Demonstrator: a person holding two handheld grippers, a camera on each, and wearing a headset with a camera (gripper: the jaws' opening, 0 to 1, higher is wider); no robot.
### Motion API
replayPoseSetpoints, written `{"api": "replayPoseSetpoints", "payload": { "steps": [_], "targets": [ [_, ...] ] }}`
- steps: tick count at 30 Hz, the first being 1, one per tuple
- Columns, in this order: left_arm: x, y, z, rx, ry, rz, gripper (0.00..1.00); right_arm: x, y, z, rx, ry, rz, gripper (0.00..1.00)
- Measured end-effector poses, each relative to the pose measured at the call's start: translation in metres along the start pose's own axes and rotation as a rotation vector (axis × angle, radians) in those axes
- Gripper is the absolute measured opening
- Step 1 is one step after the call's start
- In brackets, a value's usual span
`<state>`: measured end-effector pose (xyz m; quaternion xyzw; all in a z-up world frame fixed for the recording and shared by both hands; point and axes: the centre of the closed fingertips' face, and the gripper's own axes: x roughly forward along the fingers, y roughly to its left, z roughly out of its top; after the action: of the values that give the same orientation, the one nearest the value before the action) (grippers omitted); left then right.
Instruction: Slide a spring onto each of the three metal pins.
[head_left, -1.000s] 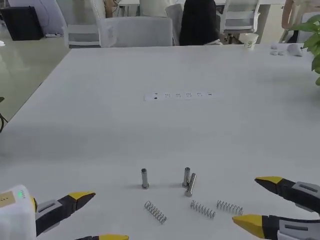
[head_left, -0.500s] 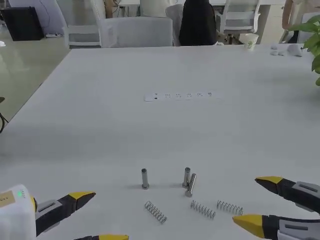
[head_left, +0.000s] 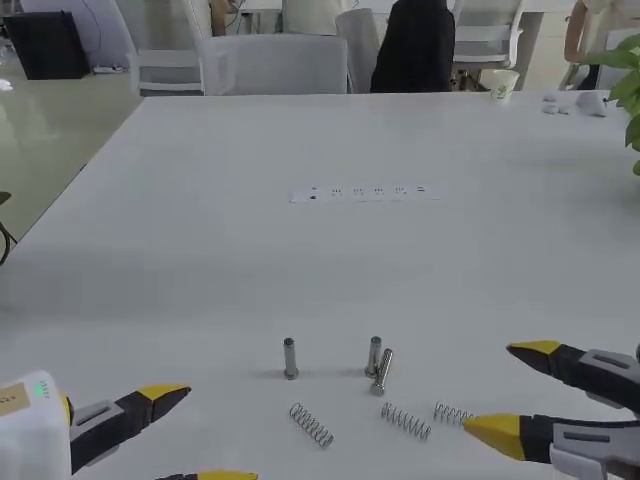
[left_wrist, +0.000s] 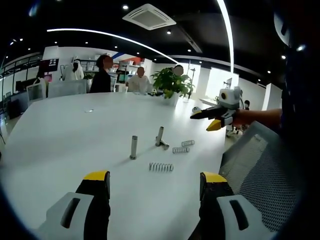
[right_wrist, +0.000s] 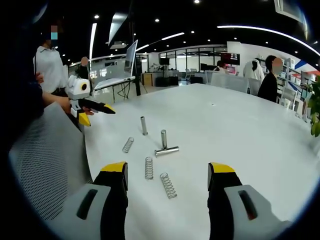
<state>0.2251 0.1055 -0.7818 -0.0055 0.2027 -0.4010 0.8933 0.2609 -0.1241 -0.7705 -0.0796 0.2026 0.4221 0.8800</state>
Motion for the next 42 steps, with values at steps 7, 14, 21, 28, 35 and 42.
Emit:
{"api": "replayPoseSetpoints", "payload": {
  "steps": [7,14,21,28,35,42],
  "targets": [
    [0.0,0.0,-0.001,-0.001,0.0,-0.001,0.7,0.008,-0.004,0.008,-0.011,0.012,0.008,0.64],
    [0.001,0.0,-0.001,0.0,0.002,-0.001,0.7,0.015,-0.009,0.012,-0.014,0.026,0.023,0.64],
    [0.0,0.0,-0.001,0.001,0.002,0.0,0.7,0.021,-0.017,0.018,-0.01,0.033,0.027,0.64],
    [0.0,0.0,-0.001,0.002,-0.001,0.001,0.7,0.028,-0.024,0.018,-0.015,0.053,0.025,0.63],
    [-0.003,0.001,-0.001,0.001,-0.003,0.005,0.7,0.03,-0.03,0.019,-0.003,0.061,0.02,0.62],
    [-0.002,0.001,-0.001,0.0,-0.006,0.002,0.7,0.031,-0.032,0.02,-0.003,0.073,0.006,0.6]
  ]
}}
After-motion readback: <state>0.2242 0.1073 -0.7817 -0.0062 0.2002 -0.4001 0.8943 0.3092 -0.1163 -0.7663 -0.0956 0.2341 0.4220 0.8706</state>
